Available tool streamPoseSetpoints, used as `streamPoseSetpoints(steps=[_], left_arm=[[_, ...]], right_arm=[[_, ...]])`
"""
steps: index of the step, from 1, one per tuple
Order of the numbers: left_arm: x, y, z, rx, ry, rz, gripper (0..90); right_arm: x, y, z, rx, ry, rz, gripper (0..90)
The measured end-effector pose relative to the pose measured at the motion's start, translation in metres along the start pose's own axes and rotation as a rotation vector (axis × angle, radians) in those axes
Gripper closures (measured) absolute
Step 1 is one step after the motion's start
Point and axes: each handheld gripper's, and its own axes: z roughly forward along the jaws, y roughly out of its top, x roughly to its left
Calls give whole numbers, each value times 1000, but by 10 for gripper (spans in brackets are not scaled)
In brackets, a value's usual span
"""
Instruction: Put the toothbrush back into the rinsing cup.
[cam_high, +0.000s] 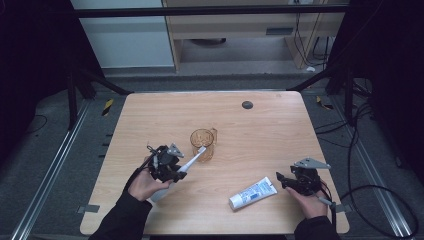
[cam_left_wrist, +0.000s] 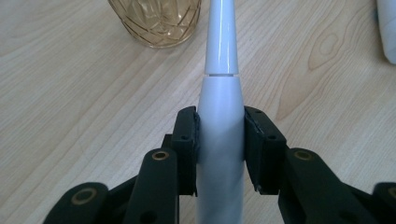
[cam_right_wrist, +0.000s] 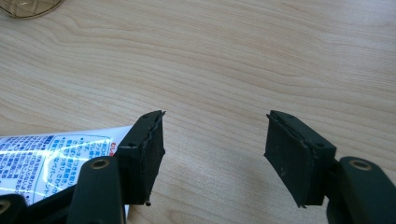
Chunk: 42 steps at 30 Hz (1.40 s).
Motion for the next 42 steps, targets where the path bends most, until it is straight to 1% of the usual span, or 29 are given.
streamPoseSetpoints(steps=[1,2,3,5,6,9,11,13,17,18,19,20,23,24,25,26,30,31,32,36,37,40,42], left_arm=[[0,0,-2,-9,4,-3,669],[1,0,-7,-32,9,-9,669],[2,0,-9,-46,12,-16,669],[2,0,-12,-55,16,-19,669],[2,0,-15,-71,27,-22,669],[4,0,-20,-109,42,-39,669],[5,0,-23,-141,58,-58,669],[6,-1,-26,-171,70,-65,669],[7,-1,-33,-214,98,-80,669],[8,-1,-36,-245,114,-95,669],[8,-1,-37,-262,123,-100,669],[8,-1,-37,-262,123,-100,669],[12,0,-43,-326,165,-126,669],[12,0,-43,-326,165,-126,669],[14,0,-46,-353,179,-138,669],[14,0,-46,-353,179,-138,669],[21,3,-52,-418,206,-167,669],[21,3,-52,-418,206,-167,669],[22,4,-53,-436,212,-166,669],[23,14,-56,-470,224,-168,669],[23,16,-57,-483,226,-168,670],[23,23,-58,-503,235,-163,669],[22,26,-58,-530,241,-156,669]], right_arm=[[0,0,0,-1,-1,-2,370],[0,0,0,-2,-2,-5,369],[0,0,0,-3,-4,-5,369],[0,0,0,-5,-6,-5,368],[0,0,0,-5,-7,-6,367],[0,0,0,-10,-12,-6,365],[0,-1,0,-10,-13,-7,364],[0,-1,0,-9,-15,-2,364],[0,-1,0,-11,-17,-3,361],[0,-1,0,-11,-18,-3,359],[0,-1,0,-12,-19,-4,357],[0,-1,0,-12,-19,-4,357],[0,0,-1,-19,-23,0,351],[0,0,-1,-18,-25,2,350],[-1,0,-1,-20,-26,2,349],[-1,0,-1,-21,-27,3,348],[-1,0,-1,-26,-30,7,343],[-1,0,0,-30,-35,1,341],[-2,-1,0,-31,-35,-1,339],[-1,-1,-1,-29,-33,7,337],[-2,-1,0,-32,-39,0,336],[-2,-1,0,-36,-39,-2,336],[-2,-1,0,-36,-38,-2,335]])
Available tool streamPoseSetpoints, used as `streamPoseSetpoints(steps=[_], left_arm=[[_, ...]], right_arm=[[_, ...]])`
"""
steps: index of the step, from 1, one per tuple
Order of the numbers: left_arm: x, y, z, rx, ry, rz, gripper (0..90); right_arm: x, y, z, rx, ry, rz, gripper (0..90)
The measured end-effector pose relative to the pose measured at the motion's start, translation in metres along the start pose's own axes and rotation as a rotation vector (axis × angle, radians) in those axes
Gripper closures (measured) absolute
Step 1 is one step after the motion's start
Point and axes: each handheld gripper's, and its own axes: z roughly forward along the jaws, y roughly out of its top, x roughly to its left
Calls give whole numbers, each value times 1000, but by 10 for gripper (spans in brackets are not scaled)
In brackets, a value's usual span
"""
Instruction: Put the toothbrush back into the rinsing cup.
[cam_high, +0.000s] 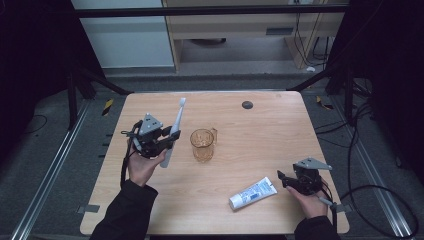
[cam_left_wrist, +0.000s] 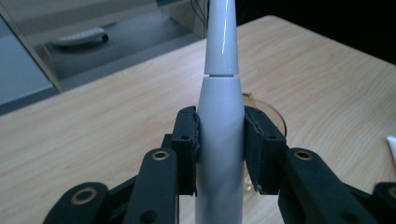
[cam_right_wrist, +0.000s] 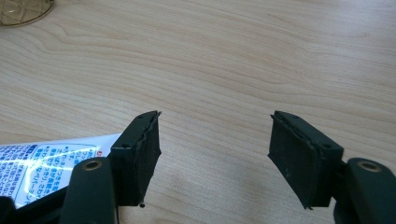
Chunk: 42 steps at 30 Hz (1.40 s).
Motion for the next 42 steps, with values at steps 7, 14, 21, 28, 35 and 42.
streamPoseSetpoints(steps=[7,14,21,28,35,42], left_arm=[[-4,9,13,-48,-3,-27,669],[-3,15,21,-103,33,-37,669],[-2,24,27,-138,54,-35,669],[0,31,32,-180,65,-67,669],[2,38,40,-223,77,-96,669],[1,43,45,-270,87,-115,669]], right_arm=[[-2,-1,1,1,7,18,332],[-2,-1,1,-4,5,13,314],[-4,-2,2,-6,-2,10,299],[-4,-2,1,-11,-10,9,291],[-4,-3,2,-14,-14,3,283],[-3,-3,2,-16,-15,-4,278]])
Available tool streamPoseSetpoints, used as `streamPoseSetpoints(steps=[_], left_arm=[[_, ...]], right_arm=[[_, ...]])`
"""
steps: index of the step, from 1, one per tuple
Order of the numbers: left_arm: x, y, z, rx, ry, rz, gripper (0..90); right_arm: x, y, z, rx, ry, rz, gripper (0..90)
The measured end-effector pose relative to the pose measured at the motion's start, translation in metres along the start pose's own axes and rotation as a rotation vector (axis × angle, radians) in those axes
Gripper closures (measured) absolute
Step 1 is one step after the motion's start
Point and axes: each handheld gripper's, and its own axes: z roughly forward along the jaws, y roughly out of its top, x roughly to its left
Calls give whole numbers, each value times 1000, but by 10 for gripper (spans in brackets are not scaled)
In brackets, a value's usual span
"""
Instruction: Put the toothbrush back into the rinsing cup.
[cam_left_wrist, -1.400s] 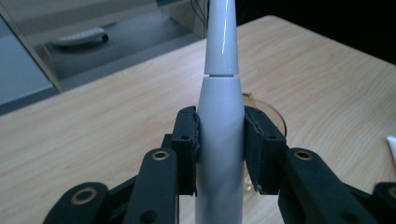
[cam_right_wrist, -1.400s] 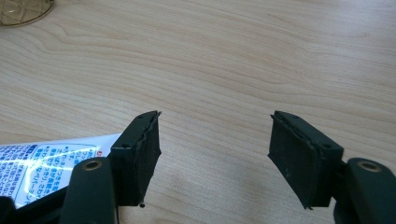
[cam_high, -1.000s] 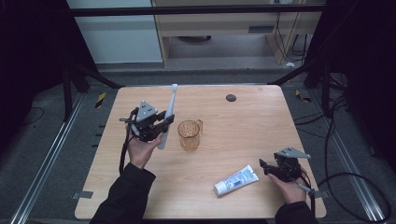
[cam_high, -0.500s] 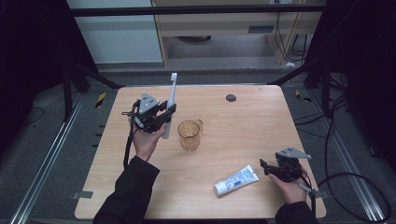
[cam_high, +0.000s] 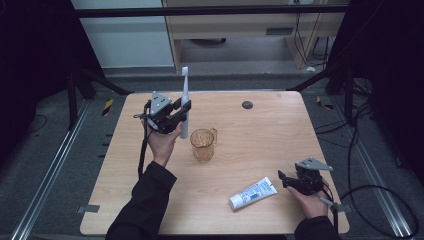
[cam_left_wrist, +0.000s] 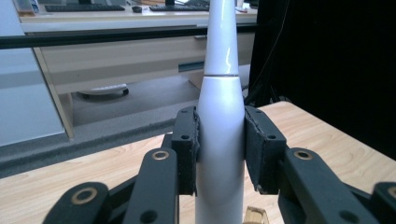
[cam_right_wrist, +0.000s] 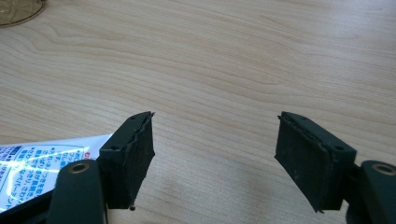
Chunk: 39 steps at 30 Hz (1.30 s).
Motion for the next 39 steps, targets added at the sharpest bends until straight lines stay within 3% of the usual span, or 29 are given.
streamPoseSetpoints(steps=[22,39], left_arm=[[-23,-11,25,-48,-51,-1,669],[-27,-41,34,-23,-67,-12,669]], right_arm=[[0,-1,0,-11,-6,-12,275],[0,-1,1,-11,-9,-26,275]])
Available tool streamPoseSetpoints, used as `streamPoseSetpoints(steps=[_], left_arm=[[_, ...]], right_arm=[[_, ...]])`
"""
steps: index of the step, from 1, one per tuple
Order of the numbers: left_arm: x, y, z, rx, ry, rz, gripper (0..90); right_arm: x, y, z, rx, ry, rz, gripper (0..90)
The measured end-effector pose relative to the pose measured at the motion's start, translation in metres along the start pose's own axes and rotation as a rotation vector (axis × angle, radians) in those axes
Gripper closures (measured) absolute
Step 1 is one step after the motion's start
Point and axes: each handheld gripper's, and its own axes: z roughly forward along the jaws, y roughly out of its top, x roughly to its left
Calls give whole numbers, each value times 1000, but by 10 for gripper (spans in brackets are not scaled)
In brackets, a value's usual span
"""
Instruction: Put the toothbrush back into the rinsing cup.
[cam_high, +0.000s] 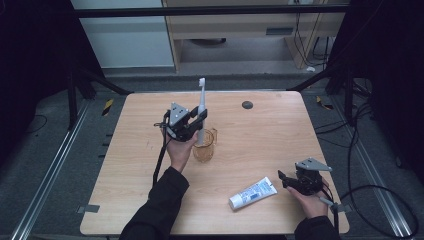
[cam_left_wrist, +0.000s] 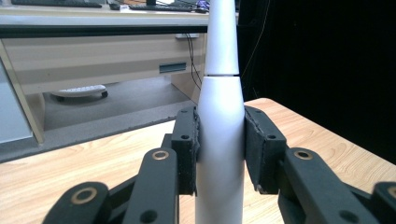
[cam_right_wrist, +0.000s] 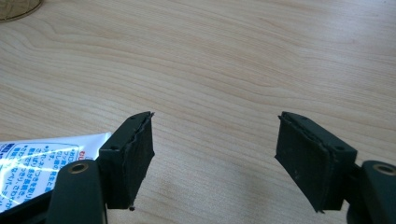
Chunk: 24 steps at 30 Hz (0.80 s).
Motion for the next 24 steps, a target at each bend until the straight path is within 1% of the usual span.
streamPoseSetpoints(steps=[1,2,6,9,13,20,24], left_arm=[[0,-4,1,2,0,-7,669],[0,-4,1,2,0,-7,669],[0,-12,1,9,5,-7,669],[1,-17,1,15,10,-12,669],[1,-22,1,22,11,-11,669],[2,-33,2,33,26,-11,669],[3,-39,2,39,29,-18,668]], right_arm=[[0,0,0,0,0,0,275],[0,0,0,0,0,0,275],[0,0,0,3,3,6,276],[0,0,0,1,-2,-2,275],[0,0,1,1,-2,-3,276],[0,0,1,2,-4,-3,276],[0,0,1,2,-4,-3,276]])
